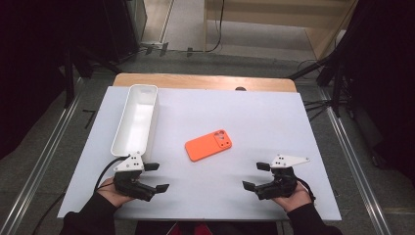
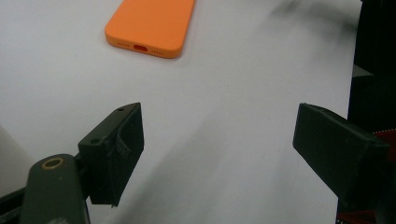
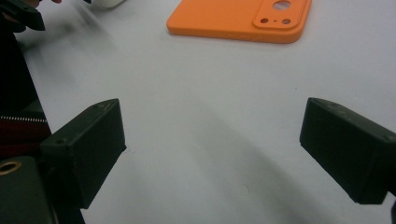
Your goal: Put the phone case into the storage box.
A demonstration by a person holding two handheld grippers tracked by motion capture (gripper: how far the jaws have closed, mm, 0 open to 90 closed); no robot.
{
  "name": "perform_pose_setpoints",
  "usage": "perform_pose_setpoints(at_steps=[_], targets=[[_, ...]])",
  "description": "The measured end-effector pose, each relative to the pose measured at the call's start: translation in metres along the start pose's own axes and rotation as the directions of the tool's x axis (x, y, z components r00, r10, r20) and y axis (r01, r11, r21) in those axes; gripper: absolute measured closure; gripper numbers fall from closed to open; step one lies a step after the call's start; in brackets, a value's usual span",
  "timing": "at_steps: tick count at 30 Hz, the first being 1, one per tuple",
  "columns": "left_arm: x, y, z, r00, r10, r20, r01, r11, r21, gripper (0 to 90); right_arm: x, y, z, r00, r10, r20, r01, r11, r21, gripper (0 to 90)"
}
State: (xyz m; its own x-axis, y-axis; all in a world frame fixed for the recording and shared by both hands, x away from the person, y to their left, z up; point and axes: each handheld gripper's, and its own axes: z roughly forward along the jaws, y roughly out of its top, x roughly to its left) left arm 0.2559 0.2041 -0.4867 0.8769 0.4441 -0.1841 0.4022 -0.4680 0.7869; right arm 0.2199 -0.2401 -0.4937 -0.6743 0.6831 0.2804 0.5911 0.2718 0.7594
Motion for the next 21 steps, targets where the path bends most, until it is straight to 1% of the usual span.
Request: perform_pose_setpoints(at_steps=[3, 6, 9, 12, 15, 18, 20, 21], targets=[[0.0, 0.0001, 0.0001, 1.0, 0.0, 0.0, 0.0, 1.0, 0.001, 16.6, 0.0001, -0.0001, 0.0003, 1.0, -0.003, 0.0, 0.003, 1.0, 0.001, 5.7], [0.0005, 0.0003, 0.0001, 0.9999, -0.014, 0.002, 0.014, 0.9999, 0.002, 16.6, -0.0003, 0.0001, 0.0005, 1.0, -0.006, -0.002, 0.006, 1.0, -0.001, 5.8], [0.0004, 0.0007, 0.0001, 0.9998, -0.019, 0.003, 0.019, 0.9998, -0.001, 16.6, -0.0003, 0.0002, 0.001, 1.0, -0.008, -0.003, 0.008, 1.0, -0.004, 5.7], [-0.0003, 0.0015, -0.0001, 1.0, -0.009, 0.001, 0.009, 1.0, 0.003, 16.6, -0.0002, 0.0002, 0.0012, 0.9999, -0.01, -0.006, 0.01, 1.0, 0.0, 5.8], [-0.001, 0.0021, 0.0001, 1.0, -0.008, 0.003, 0.008, 1.0, -0.005, 16.6, -0.0003, 0.0001, 0.0015, 0.9999, -0.011, -0.008, 0.011, 1.0, 0.0, 5.7], [-0.0025, 0.0053, 0.0003, 0.9998, -0.011, 0.015, 0.011, 0.9999, -0.005, 16.6, -0.0003, 0.0001, 0.001, 0.9999, -0.007, -0.008, 0.006, 1.0, -0.001, 5.7], [-0.003, 0.0063, 0.0005, 0.9999, -0.003, 0.013, 0.003, 1.0, 0.001, 16.6, -0.0004, 0.0, 0.0009, 0.9999, -0.009, -0.008, 0.009, 1.0, -0.003, 5.8], [-0.0035, 0.008, 0.001, 0.9998, 0.0, 0.02, 0.0, 1.0, 0.005, 16.5, -0.0003, -0.0001, 0.0007, 0.9999, -0.008, -0.009, 0.008, 1.0, -0.001, 5.7]])
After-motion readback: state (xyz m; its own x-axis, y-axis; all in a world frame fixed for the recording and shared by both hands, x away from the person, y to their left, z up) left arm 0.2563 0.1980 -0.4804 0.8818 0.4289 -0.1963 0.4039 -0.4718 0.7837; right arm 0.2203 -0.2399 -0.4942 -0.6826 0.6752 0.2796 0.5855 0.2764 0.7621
